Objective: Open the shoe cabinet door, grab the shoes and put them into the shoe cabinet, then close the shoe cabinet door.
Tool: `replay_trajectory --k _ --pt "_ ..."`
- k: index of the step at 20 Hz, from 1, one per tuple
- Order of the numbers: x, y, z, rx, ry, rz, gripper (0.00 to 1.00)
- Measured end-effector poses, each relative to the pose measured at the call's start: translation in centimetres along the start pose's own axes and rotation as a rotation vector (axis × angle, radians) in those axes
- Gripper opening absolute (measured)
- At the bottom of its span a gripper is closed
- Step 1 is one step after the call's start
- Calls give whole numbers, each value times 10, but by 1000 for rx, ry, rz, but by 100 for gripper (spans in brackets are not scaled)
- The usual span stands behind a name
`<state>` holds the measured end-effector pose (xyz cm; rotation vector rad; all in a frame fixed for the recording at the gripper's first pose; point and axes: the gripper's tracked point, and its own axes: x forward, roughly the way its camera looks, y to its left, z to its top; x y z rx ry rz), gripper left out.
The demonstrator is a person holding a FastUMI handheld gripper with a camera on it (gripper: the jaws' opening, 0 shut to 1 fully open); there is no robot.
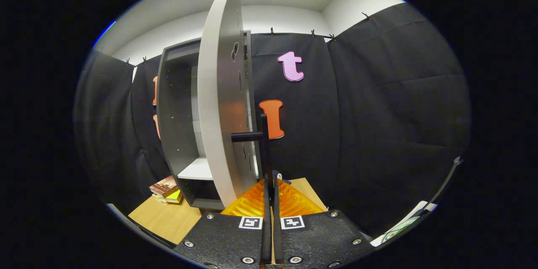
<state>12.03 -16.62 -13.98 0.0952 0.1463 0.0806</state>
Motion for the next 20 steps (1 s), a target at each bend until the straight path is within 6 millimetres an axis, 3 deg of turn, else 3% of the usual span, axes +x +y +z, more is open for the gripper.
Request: replay_trajectory --k 8,13,17,19,20 --pt "0 -2 -2 -27 -4 98 2" --pt "-23 -4 2 39 -13 85 6" --pt "-52 -2 -16 42 18 63 31" --pt "-61 10 -28 15 47 60 37" --pt "-64 21 -33 11 60 65 45"
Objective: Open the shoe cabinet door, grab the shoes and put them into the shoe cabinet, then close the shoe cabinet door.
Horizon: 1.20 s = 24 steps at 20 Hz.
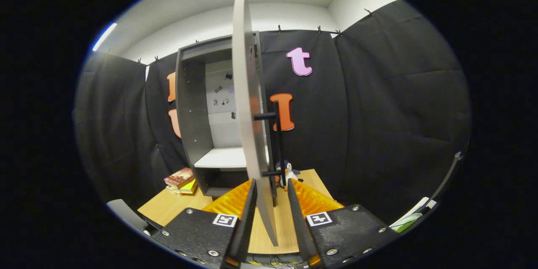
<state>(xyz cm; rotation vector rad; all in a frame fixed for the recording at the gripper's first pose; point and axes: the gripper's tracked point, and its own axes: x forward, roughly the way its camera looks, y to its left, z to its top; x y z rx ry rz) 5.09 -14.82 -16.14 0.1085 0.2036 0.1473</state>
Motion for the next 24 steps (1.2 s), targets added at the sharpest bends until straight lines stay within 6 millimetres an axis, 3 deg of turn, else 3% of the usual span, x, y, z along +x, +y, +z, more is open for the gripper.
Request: replay_trajectory --k 4,8,14,18,24 --pt "-3 46 -20 6 58 -27 74" --pt "5 113 -50 -3 128 -32 81" --pt "49 190 -114 10 246 -3 87" --pt "85 219 -166 -1 352 40 87" --pt "125 237 -249 2 500 56 86"
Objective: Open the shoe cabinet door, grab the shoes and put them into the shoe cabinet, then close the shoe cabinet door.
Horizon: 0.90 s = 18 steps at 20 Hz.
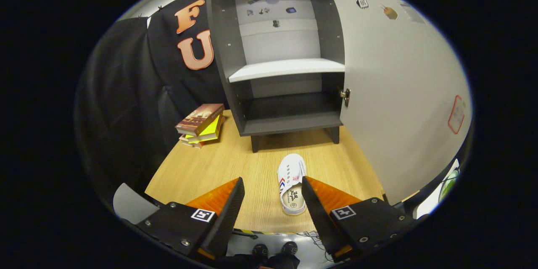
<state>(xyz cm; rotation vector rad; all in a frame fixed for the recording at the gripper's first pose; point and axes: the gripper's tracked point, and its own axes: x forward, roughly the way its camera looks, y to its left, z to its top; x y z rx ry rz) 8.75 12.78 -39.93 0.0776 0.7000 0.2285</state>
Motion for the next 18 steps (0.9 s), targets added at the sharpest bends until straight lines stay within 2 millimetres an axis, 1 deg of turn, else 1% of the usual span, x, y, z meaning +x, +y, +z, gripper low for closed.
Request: replay_trajectory --k 2,4,7,8,11,15,16,18 --pt "22 2 -19 4 51 0 85" --pt "41 4 -34 18 90 2 84" --pt "70 1 -57 14 144 -9 81" --pt "77 0 -64 16 162 -10 80" --pt "101 -3 -79 34 203 -17 76" --pt "133 -9 -100 9 255 -39 69" --pt "141 -11 -105 2 272 -48 65" --pt "155 -13 -116 5 300 -60 61"
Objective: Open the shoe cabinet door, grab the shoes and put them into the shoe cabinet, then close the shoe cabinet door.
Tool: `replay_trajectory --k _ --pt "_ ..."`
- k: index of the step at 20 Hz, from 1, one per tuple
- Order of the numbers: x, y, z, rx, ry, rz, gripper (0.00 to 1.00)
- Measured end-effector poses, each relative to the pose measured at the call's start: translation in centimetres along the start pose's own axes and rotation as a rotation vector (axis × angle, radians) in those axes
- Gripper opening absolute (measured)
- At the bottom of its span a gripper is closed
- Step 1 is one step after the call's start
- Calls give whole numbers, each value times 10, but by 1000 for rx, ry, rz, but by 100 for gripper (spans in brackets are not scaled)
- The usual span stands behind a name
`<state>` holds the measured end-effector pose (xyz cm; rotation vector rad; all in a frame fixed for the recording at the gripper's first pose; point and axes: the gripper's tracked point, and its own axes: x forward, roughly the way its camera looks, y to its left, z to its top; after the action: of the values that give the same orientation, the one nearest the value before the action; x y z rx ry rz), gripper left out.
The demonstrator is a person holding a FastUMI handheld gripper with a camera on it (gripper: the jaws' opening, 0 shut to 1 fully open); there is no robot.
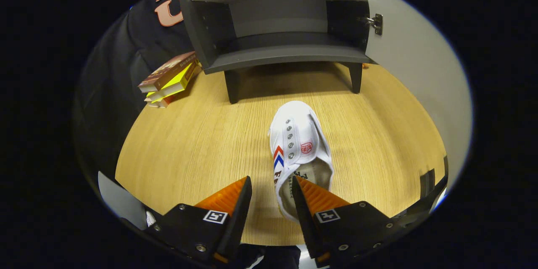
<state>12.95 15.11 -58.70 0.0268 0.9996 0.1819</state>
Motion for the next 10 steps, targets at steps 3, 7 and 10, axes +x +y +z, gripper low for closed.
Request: replay_trajectory --k 3,7,10 --pt "18 -12 -7 -8 27 -44 51" --pt "26 -9 -11 33 55 -29 26" --pt "29 -8 -11 2 52 -41 3"
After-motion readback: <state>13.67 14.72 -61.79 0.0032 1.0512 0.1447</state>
